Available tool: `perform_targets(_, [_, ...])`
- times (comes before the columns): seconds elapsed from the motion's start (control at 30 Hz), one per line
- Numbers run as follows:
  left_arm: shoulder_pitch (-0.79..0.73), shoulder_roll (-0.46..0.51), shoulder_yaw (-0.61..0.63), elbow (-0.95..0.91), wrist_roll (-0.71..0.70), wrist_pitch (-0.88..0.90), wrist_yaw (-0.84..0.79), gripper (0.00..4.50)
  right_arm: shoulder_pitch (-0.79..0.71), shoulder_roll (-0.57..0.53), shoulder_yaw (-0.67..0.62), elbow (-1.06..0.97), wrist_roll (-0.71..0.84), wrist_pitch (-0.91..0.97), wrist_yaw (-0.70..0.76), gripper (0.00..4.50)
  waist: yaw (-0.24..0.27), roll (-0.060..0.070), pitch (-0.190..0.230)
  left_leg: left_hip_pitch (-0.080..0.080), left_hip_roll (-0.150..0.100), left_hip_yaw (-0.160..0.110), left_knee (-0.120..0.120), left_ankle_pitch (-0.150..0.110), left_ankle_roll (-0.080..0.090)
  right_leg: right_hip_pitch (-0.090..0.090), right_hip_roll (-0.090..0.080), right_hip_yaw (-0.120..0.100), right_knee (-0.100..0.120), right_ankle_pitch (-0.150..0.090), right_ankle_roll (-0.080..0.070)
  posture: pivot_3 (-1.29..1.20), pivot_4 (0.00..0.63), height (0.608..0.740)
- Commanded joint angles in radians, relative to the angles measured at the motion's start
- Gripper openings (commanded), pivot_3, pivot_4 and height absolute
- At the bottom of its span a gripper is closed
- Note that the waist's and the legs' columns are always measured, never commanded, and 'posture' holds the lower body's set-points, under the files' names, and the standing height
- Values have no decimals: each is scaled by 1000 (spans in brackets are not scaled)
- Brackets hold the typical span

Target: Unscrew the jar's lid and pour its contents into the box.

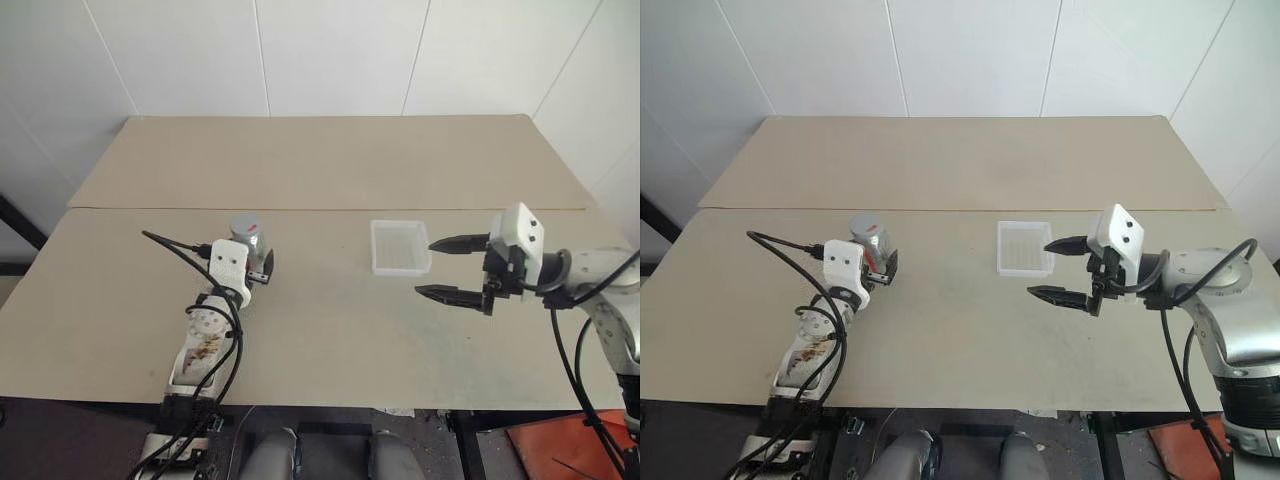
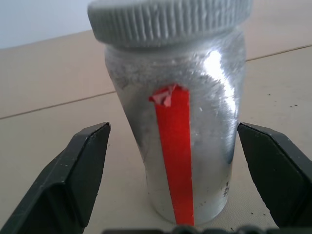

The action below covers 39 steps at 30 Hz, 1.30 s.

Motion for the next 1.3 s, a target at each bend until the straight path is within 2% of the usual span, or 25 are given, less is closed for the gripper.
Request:
perform_targets(0.03, [-30,-12,3,22,14,-53,12,4500,-2,-23,-48,-36,23,4,-5,4484,0,0,0,0,0,0,0,0,0,0,0,0,0,0,0,0,150,740])
perform_targets(0.63, [-98,-29,21,53,7,-75,-3,4500,9,-25,-50,-59,27,2,-22,4484,0,0,0,0,0,0,0,0,0,0,0,0,0,0,0,0,150,740])
perform_targets(0.73, [-109,-31,19,72,15,-90,0,3869,15,-28,-54,-64,31,2,-20,4500,0,0,0,0,0,0,0,0,0,0,0,0,0,0,0,0,150,740])
perform_targets(0.93, [-117,-37,15,82,13,-76,-12,1978,20,-33,-59,-68,32,1,-21,4500,0,0,0,0,0,0,0,0,0,0,0,0,0,0,0,0,150,740])
perform_targets(1.1, [-118,0,11,1,-6,10,-72,1935,-20,-5,-47,-79,38,1,-49,4500,-2,0,0,0,0,0,0,0,0,0,0,0,0,0,0,0,150,740])
perform_targets(1.2, [-147,118,47,-159,-146,221,-249,1935,-111,74,-12,-75,58,18,-105,4500,-15,-1,0,-1,0,0,0,0,-1,-2,1,0,1,0,0,0,150,740])
perform_targets(1.3, [-184,233,94,-238,-303,393,-396,1935,-192,148,12,-61,82,55,-141,4500,-25,-1,0,-1,1,-1,0,1,-1,-2,2,0,2,0,0,0,150,740])
